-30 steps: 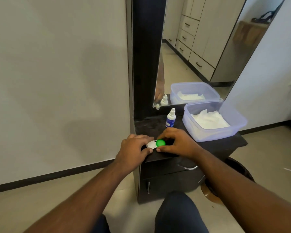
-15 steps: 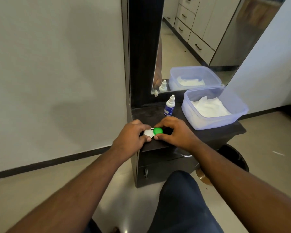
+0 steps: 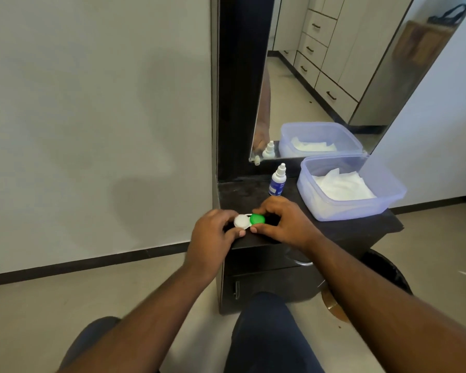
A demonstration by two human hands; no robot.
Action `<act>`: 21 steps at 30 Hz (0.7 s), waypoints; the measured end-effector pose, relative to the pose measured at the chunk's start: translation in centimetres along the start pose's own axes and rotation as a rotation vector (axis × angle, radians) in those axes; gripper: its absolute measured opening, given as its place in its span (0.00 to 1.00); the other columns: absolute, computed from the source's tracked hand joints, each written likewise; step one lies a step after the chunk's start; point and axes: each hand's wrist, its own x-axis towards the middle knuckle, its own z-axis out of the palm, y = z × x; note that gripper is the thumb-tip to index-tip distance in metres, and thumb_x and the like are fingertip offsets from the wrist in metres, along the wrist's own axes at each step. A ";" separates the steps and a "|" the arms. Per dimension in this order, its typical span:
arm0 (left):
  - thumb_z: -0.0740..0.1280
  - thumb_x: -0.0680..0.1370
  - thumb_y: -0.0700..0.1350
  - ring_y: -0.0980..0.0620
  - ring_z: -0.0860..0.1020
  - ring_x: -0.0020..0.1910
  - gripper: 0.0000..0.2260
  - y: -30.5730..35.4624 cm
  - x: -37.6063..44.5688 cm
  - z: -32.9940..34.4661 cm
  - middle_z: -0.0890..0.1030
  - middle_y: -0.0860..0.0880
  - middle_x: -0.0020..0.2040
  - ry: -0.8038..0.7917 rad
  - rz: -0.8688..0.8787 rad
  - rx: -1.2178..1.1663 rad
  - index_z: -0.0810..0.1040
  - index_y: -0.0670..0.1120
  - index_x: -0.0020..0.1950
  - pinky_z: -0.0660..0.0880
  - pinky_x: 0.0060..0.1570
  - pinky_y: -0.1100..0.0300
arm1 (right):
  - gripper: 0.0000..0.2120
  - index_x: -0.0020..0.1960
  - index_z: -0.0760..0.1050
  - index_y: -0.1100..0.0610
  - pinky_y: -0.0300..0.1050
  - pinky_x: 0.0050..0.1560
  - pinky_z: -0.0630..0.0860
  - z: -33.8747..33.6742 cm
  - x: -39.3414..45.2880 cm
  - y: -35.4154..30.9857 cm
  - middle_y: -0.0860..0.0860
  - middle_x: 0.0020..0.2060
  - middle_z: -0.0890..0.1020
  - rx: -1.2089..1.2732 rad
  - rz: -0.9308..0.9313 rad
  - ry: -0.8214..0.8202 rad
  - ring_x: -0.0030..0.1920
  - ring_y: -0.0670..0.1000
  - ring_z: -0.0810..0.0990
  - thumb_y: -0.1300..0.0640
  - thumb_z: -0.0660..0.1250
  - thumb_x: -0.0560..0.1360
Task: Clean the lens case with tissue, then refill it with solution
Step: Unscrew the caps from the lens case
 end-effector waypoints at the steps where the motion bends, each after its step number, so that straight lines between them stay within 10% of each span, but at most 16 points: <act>1: 0.75 0.71 0.43 0.54 0.77 0.48 0.13 -0.2 -0.3 0.1 0.82 0.50 0.50 0.023 -0.002 -0.002 0.81 0.46 0.55 0.76 0.51 0.56 | 0.14 0.51 0.80 0.53 0.34 0.50 0.73 0.0 0.0 0.1 0.43 0.47 0.79 0.001 0.005 -0.008 0.50 0.43 0.77 0.51 0.76 0.68; 5: 0.72 0.74 0.41 0.59 0.73 0.61 0.22 0.0 -0.6 0.3 0.76 0.58 0.61 0.012 0.046 0.019 0.76 0.49 0.67 0.66 0.61 0.68 | 0.15 0.52 0.80 0.54 0.33 0.49 0.72 -0.2 0.4 0.3 0.43 0.46 0.78 -0.022 -0.003 -0.026 0.50 0.43 0.76 0.49 0.75 0.68; 21: 0.70 0.76 0.42 0.54 0.80 0.55 0.19 0.4 -2.0 0.8 0.82 0.50 0.59 0.123 0.000 0.042 0.77 0.49 0.66 0.70 0.55 0.70 | 0.14 0.52 0.80 0.51 0.37 0.50 0.76 -0.1 0.3 0.5 0.43 0.47 0.79 0.016 -0.034 0.018 0.50 0.44 0.77 0.50 0.76 0.68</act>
